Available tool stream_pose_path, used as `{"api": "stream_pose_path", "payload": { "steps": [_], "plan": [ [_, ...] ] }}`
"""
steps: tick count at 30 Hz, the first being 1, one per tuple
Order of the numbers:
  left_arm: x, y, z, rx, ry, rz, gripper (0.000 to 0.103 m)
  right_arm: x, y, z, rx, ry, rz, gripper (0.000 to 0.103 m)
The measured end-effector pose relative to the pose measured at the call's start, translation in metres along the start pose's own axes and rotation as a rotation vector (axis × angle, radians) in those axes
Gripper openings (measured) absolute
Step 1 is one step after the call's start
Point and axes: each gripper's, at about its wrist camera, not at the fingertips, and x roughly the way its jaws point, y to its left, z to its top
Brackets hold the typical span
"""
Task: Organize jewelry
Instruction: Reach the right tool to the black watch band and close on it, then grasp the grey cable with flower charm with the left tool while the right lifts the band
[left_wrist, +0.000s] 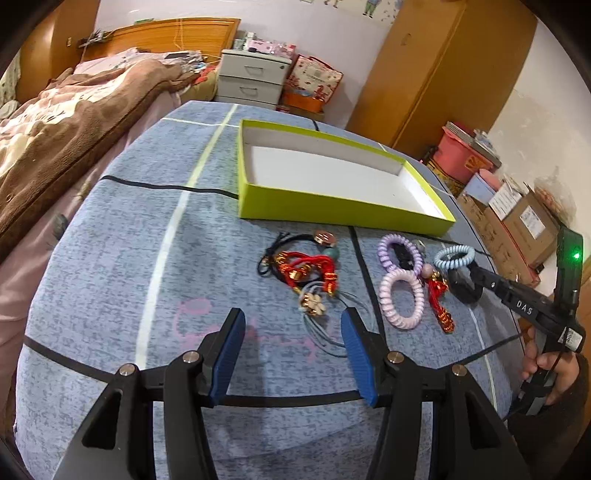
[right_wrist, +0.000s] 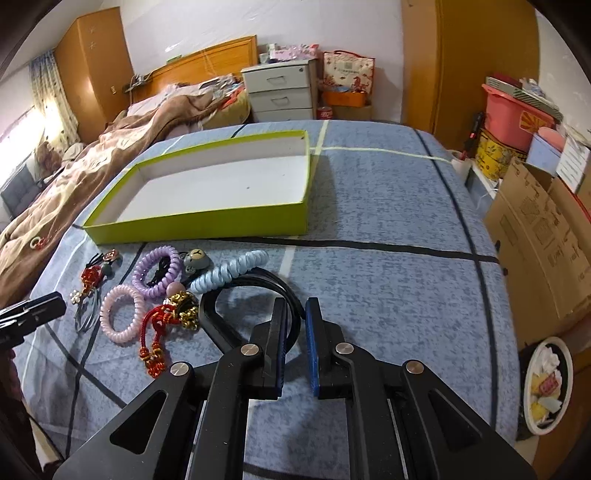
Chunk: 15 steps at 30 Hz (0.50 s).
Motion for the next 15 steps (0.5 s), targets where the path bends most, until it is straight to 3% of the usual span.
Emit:
{"api": "stream_pose_path", "payload": {
  "steps": [10, 15],
  "plan": [
    [0.016, -0.017, 0.003, 0.085, 0.003, 0.07, 0.055, -0.011, -0.004, -0.009, 0.019, -0.003, -0.008, 0.01],
    [0.023, -0.023, 0.004, 0.135, 0.012, 0.119, 0.037, -0.014, -0.003, -0.009, -0.014, -0.003, -0.05, 0.01]
  ]
}}
